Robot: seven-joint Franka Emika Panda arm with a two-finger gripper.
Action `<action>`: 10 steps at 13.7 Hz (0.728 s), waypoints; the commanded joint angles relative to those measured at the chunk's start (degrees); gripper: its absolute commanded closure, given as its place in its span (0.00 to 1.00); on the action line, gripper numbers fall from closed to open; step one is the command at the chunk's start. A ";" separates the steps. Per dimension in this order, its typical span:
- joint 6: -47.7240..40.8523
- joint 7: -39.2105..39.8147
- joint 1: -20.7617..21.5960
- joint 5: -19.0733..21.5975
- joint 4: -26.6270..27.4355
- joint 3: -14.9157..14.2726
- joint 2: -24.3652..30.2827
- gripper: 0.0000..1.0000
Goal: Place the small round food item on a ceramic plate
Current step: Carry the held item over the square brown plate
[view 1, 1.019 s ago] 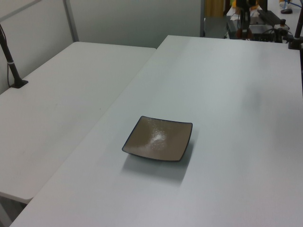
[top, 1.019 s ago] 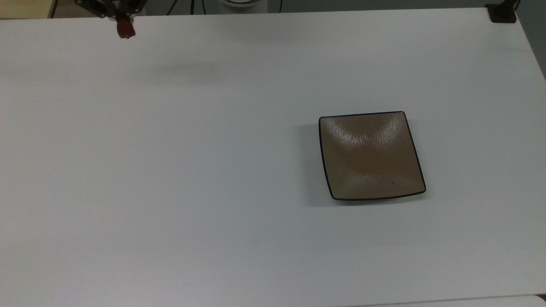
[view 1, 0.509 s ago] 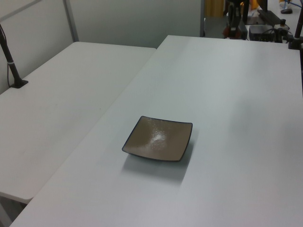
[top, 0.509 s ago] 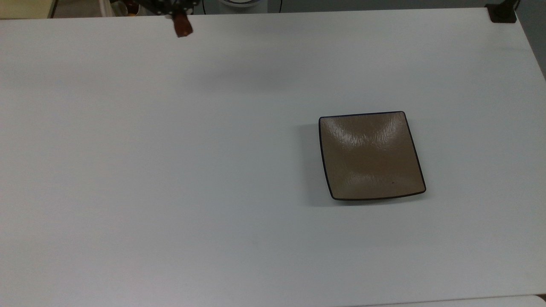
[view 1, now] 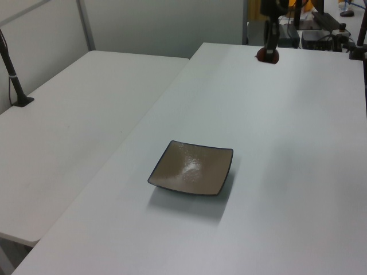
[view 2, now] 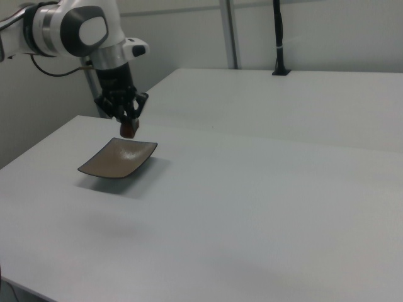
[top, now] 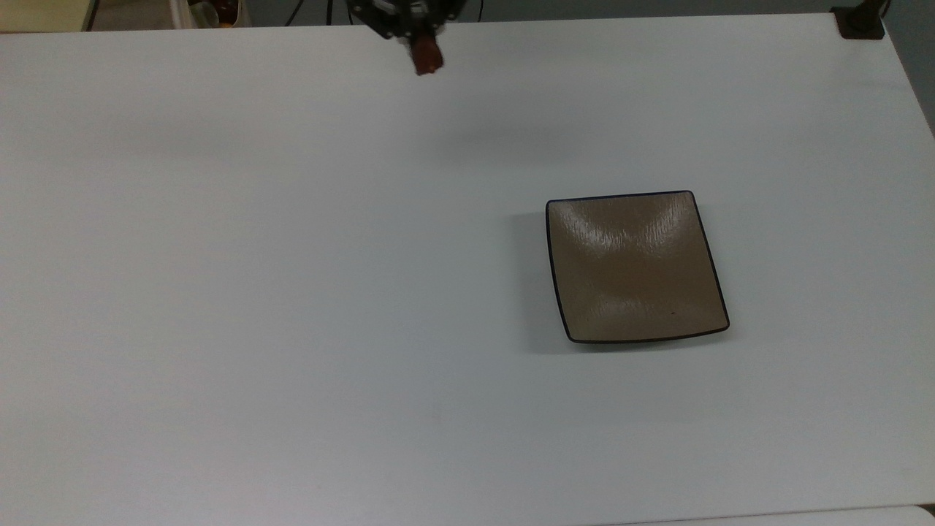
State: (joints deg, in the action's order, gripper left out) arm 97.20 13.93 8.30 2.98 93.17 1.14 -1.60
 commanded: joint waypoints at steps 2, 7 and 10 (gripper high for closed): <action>6.06 -10.30 6.10 1.68 -1.85 -0.44 -4.37 0.80; 16.95 -20.07 12.17 1.41 -1.85 -0.44 -9.99 0.80; 23.27 -23.50 15.68 0.98 -2.20 -0.44 -14.73 0.80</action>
State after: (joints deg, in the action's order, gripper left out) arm 116.24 -6.18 20.80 3.85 92.94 1.45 -12.02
